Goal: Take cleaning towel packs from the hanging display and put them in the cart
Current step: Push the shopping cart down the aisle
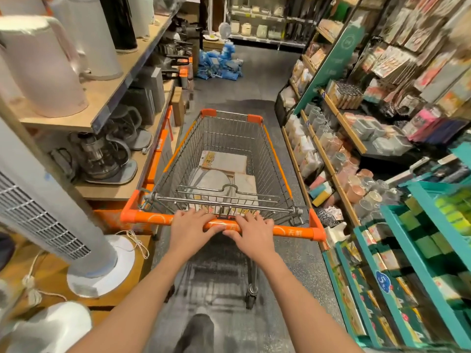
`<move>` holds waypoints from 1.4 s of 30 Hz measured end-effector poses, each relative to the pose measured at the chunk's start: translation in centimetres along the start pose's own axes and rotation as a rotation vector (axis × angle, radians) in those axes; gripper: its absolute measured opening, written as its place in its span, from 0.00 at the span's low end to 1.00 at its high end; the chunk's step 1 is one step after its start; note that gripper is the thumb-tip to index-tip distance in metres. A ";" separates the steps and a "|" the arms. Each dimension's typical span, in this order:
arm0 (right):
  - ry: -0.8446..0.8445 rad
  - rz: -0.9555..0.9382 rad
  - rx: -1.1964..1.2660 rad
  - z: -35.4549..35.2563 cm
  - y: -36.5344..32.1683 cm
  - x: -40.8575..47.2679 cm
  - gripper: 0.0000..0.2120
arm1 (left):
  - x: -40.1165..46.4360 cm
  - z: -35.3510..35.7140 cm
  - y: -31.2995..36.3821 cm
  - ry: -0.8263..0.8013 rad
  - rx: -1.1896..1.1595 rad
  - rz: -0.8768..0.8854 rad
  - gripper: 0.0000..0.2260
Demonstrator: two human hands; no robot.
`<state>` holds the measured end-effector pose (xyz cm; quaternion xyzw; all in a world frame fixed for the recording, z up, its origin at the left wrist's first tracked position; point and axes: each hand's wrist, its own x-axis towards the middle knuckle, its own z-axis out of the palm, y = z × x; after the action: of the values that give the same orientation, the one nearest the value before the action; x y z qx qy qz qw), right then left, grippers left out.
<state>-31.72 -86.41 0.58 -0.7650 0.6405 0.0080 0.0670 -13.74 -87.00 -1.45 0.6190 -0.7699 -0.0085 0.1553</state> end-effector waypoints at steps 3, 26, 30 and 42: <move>-0.020 -0.005 -0.008 -0.4 0.8 2.9 0.28 | 2.9 0.8 -0.3 0.005 0.007 -0.002 0.31; -0.018 0.012 0.051 -3.4 5.1 24.3 0.27 | 24.1 4.6 -4.7 0.061 -0.025 0.021 0.32; -0.011 0.010 0.073 -4.1 6.1 27.9 0.27 | 27.7 5.5 -5.3 0.040 0.008 0.003 0.32; 0.021 -0.030 0.111 -5.2 10.2 41.6 0.28 | 40.4 7.6 -6.5 -0.008 -0.001 -0.097 0.42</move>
<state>-34.64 -129.43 0.69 -0.7697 0.6290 -0.0366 0.1029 -16.93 -128.53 -0.81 0.6553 -0.7397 -0.0189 0.1518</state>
